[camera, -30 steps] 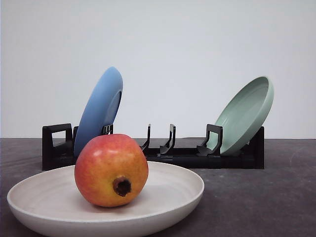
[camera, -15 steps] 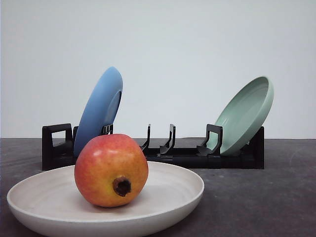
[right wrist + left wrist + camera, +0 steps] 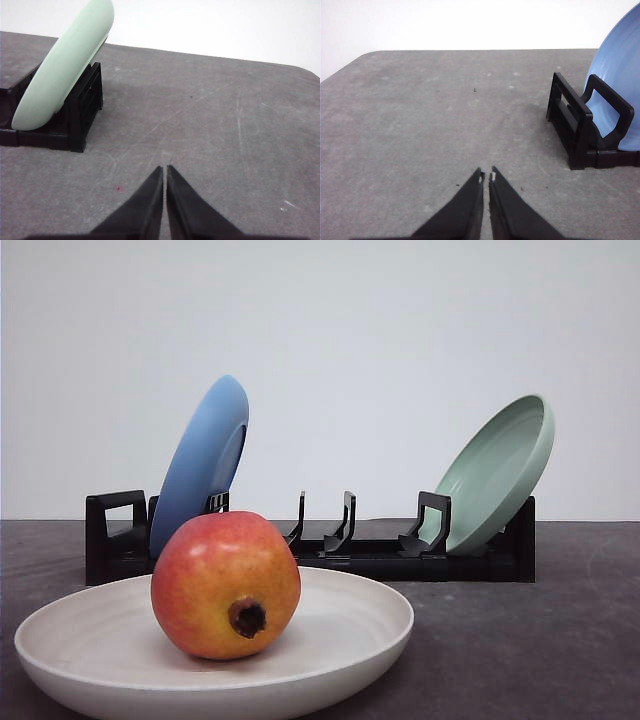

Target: Place pomegranate in white plate

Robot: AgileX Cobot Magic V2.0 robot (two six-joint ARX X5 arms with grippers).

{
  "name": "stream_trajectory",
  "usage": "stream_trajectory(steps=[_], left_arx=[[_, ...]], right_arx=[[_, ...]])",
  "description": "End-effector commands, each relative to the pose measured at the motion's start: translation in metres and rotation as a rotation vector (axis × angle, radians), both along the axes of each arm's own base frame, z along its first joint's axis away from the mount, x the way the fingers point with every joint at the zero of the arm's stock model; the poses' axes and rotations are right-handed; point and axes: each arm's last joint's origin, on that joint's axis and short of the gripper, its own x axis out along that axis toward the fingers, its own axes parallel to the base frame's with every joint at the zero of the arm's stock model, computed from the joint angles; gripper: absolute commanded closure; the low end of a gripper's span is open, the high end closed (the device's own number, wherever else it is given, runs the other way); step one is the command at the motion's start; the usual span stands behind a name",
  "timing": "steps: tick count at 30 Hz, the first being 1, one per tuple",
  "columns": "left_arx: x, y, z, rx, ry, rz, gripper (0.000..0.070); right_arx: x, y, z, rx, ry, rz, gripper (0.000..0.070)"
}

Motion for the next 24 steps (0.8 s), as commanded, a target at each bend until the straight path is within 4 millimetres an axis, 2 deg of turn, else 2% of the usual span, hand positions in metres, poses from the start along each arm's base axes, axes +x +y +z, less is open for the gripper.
stream_trajectory(steps=[1, 24], left_arx=[[0.0003, 0.0, -0.0035, -0.007, 0.012, 0.002, 0.07], [0.0003, -0.0001, -0.0035, -0.007, 0.012, 0.002, 0.07]], right_arx=[[0.0003, 0.0002, -0.0003, 0.01, -0.006, 0.0, 0.0696], [0.0003, 0.0002, -0.0003, 0.01, -0.006, 0.0, 0.0696]])
